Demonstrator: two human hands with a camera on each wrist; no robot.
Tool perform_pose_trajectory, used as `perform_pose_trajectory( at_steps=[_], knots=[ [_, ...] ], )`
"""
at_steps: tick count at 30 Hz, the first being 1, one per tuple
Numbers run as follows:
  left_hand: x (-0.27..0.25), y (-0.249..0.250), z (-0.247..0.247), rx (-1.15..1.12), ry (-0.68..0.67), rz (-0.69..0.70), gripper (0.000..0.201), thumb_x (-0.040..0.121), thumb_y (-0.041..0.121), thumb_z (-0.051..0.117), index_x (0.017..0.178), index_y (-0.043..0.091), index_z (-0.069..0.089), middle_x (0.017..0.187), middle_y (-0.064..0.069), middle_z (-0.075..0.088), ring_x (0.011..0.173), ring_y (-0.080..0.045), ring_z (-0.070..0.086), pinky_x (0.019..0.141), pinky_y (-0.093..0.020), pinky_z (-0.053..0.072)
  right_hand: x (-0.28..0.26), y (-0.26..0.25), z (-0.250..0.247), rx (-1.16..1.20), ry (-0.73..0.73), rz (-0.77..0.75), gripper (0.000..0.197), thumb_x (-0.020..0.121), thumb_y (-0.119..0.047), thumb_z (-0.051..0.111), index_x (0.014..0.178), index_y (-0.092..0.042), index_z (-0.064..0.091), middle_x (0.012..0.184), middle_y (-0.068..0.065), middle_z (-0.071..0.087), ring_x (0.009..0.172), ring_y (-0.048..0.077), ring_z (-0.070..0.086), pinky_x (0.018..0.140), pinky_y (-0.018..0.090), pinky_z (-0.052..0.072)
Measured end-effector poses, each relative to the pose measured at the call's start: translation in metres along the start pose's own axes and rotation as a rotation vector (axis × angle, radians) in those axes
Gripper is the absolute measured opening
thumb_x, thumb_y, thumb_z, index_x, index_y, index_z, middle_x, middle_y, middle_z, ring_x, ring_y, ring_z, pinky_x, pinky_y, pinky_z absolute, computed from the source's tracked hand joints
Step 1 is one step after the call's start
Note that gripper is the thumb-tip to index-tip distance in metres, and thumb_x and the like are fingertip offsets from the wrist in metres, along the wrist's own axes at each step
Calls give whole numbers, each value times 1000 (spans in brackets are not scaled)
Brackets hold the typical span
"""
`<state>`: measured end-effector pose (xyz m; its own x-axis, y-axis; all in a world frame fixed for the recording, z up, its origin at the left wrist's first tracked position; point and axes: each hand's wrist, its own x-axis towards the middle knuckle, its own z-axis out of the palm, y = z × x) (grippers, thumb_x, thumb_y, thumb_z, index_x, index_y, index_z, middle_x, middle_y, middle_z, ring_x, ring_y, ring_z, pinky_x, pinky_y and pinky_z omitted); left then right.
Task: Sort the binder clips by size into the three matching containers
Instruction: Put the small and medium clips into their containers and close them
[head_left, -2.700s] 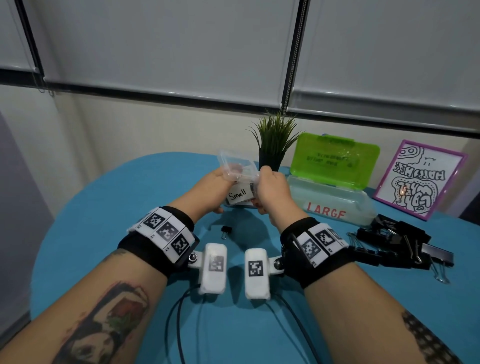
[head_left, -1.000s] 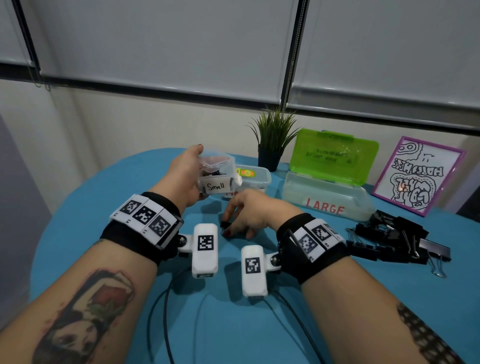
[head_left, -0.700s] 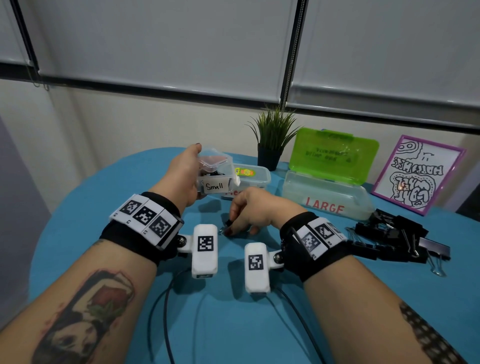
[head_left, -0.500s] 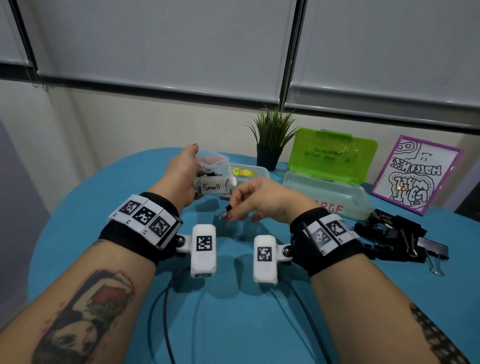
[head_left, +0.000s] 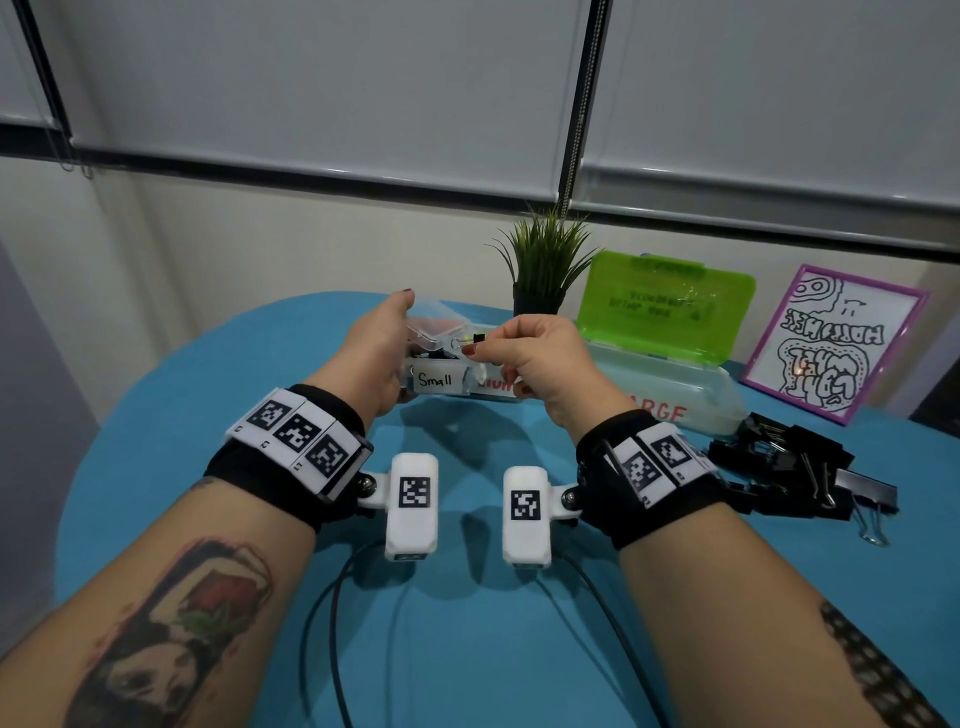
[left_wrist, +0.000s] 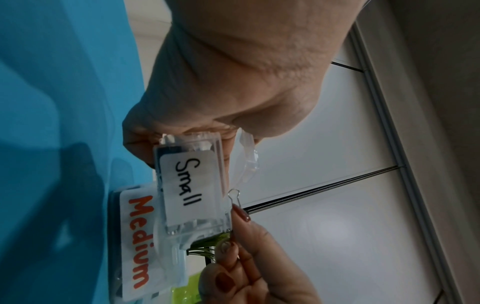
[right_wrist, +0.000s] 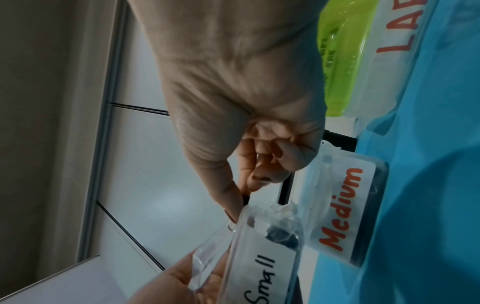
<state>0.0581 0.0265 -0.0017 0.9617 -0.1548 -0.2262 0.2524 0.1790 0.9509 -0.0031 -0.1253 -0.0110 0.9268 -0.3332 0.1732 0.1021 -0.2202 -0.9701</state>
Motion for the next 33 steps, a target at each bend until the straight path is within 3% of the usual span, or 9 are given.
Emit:
perform_pose_trajectory(
  at_steps=[5, 8, 11, 15, 18, 21, 24, 28, 33],
  knots=[
    [-1, 0, 0, -27, -1, -14, 48, 94, 56, 45, 119, 18, 59, 100, -6, 72, 69, -25, 66, 58, -29, 46, 1, 0, 2, 51, -18, -25, 9, 76, -5, 81, 81, -4, 73, 68, 7, 65, 44, 9, 48, 41, 18, 36],
    [-4, 0, 1, -23, -8, -18, 44, 96, 54, 44, 114, 17, 60, 99, -6, 72, 70, -24, 66, 57, -28, 43, 6, 2, 2, 77, 46, 4, 8, 79, -10, 77, 85, -8, 71, 75, 5, 64, 49, 12, 49, 43, 20, 36],
    [-9, 1, 2, -13, -63, -18, 42, 98, 50, 42, 118, 17, 60, 98, -7, 70, 68, -23, 64, 57, -27, 41, 7, 3, 2, 64, 75, 104, 29, 84, -37, 76, 94, -12, 65, 82, 3, 63, 55, 14, 53, 46, 21, 40],
    [-13, 1, 2, 71, -184, -25, 43, 97, 45, 39, 120, 19, 66, 101, -6, 69, 71, -22, 61, 61, -29, 36, -3, -2, 6, -24, -105, 268, 61, 89, -71, 52, 105, -14, 66, 92, 11, 72, 68, 24, 65, 56, 29, 51],
    [-17, 0, 3, 173, -278, -28, 37, 96, 43, 41, 101, 23, 72, 97, -3, 69, 72, -21, 60, 61, -30, 35, -8, -4, 11, 53, -205, 351, 67, 90, -73, 45, 115, -14, 64, 95, 16, 74, 73, 31, 69, 59, 32, 54],
    [-19, -1, 3, 238, -281, -18, 19, 92, 38, 53, 86, 24, 64, 90, -3, 66, 72, -23, 61, 62, -29, 39, -10, -6, 12, 189, -276, 396, 70, 92, -69, 47, 123, -8, 64, 92, 17, 72, 66, 30, 67, 48, 25, 50],
    [-22, 1, 3, 217, -274, -3, 8, 92, 29, 59, 95, 22, 60, 83, -6, 66, 69, -23, 62, 65, -30, 44, -9, -5, 8, 227, -281, 413, 64, 93, -66, 49, 119, -10, 67, 90, 16, 72, 62, 27, 65, 44, 21, 45],
    [-19, 0, -1, 190, -244, 68, 36, 90, 19, 70, 120, 26, 51, 99, -8, 65, 77, -28, 65, 69, -39, 56, -7, -4, 5, 249, -268, 432, 63, 91, -69, 48, 112, -12, 68, 90, 15, 71, 59, 25, 64, 43, 20, 43],
    [-19, -2, -1, 264, -257, 156, 18, 95, 25, 64, 113, 21, 62, 91, -2, 69, 67, -20, 70, 59, -33, 59, -6, -4, 3, 252, -282, 444, 62, 94, -67, 44, 110, -13, 68, 84, 15, 72, 59, 26, 64, 44, 20, 43]
  ],
)
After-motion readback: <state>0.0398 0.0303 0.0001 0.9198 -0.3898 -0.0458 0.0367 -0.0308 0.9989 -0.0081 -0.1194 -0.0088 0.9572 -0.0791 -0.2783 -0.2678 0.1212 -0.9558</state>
